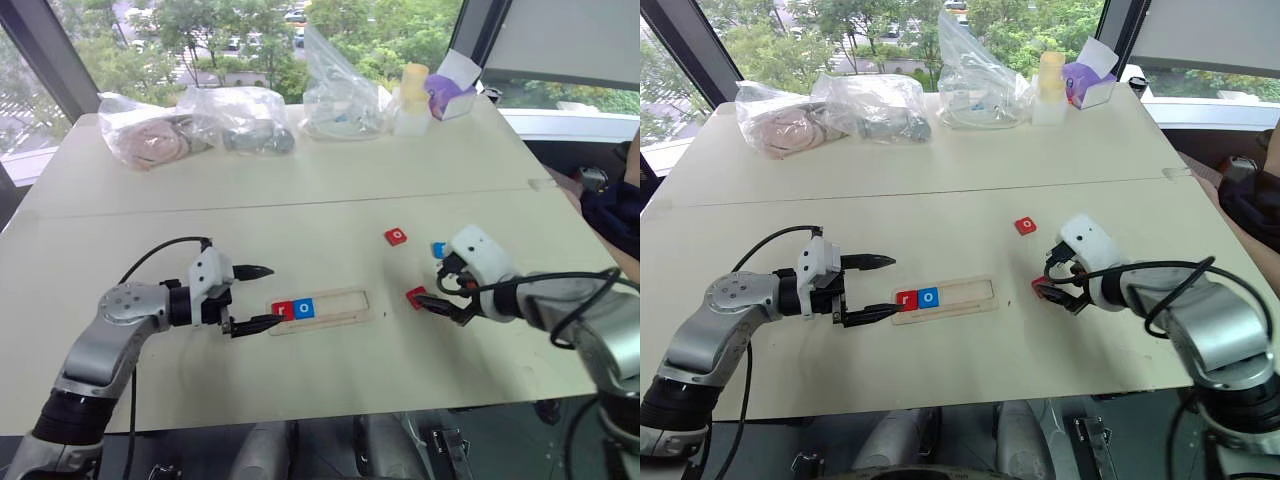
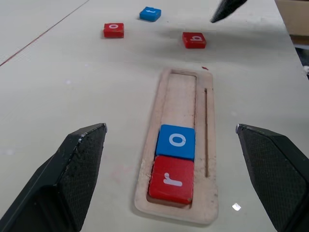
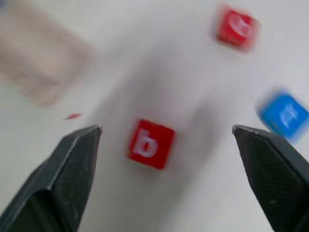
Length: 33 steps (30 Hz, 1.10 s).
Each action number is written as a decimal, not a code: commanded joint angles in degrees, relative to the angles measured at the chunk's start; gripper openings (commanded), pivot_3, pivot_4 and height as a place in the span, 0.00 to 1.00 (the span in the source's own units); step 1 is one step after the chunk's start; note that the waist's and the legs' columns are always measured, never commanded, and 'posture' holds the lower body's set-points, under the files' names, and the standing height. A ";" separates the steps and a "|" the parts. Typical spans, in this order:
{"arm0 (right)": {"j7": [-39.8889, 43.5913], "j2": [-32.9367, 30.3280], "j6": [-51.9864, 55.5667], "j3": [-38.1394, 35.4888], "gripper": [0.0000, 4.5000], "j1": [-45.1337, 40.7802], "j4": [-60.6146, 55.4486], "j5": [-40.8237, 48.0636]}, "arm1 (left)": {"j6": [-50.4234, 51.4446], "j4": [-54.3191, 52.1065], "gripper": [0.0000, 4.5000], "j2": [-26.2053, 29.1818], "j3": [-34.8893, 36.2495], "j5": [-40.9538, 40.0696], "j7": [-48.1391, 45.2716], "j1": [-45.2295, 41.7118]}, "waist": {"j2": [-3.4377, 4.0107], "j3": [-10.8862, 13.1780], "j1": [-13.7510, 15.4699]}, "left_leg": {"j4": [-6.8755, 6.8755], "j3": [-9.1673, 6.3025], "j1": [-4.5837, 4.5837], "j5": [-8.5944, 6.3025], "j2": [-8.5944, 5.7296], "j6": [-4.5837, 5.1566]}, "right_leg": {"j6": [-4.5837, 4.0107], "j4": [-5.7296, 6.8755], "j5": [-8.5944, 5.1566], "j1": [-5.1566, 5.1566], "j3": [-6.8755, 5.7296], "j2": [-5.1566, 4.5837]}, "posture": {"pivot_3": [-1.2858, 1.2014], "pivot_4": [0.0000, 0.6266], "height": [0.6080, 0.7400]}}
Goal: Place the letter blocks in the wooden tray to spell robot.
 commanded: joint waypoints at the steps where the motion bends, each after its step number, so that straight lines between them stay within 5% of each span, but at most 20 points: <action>1: 14.52 -4.87 -26.66 6.28 0.99 -0.09 12.06 -7.41 | -1.04 -0.27 1.00 0.15 0.33 0.38 0.19 -0.92 | -0.02 0.01 -0.01 | 0.01 0.03 0.01 0.00 -0.01 0.00 | 0.01 0.00 0.00 0.02 0.01 -0.01 | 0.52 0.24 1.00; 9: 26.25 0.09 -53.04 16.18 0.99 -11.88 37.83 -19.13 | -0.80 -2.17 1.00 -0.18 0.76 0.64 2.12 0.38 | 0.00 0.08 -0.11 | 0.03 0.07 0.12 0.00 0.00 0.00 | -0.01 0.02 0.01 0.07 0.11 -0.01 | 0.52 0.24 1.00; 21: 32.86 5.88 -60.95 15.85 0.99 -15.13 47.01 -19.89 | 0.00 -5.01 1.00 0.65 2.00 0.13 4.35 3.24 | -0.03 0.06 0.10 | 0.02 -0.02 0.13 0.00 -0.01 -0.02 | -0.03 0.01 0.02 0.10 0.11 -0.08 | 0.52 0.24 1.00; 28: 33.30 8.57 -60.96 15.27 0.25 -15.40 47.18 -20.57 | 0.13 -5.23 1.00 0.51 1.76 0.18 4.88 3.38 | -0.05 0.04 -0.11 | 0.03 -0.01 0.17 0.01 0.02 -0.04 | -0.08 0.05 0.05 0.10 0.13 -0.06 | 0.52 0.24 1.00; 33: 32.87 10.45 -52.26 13.00 0.25 -15.18 39.79 -17.28 | 0.71 -5.94 1.00 1.43 2.10 -0.46 4.08 4.35 | -0.04 0.05 -0.08 | 0.03 -0.01 0.19 0.02 0.03 -0.06 | -0.10 0.07 0.06 0.10 0.15 -0.05 | 0.52 0.24 1.00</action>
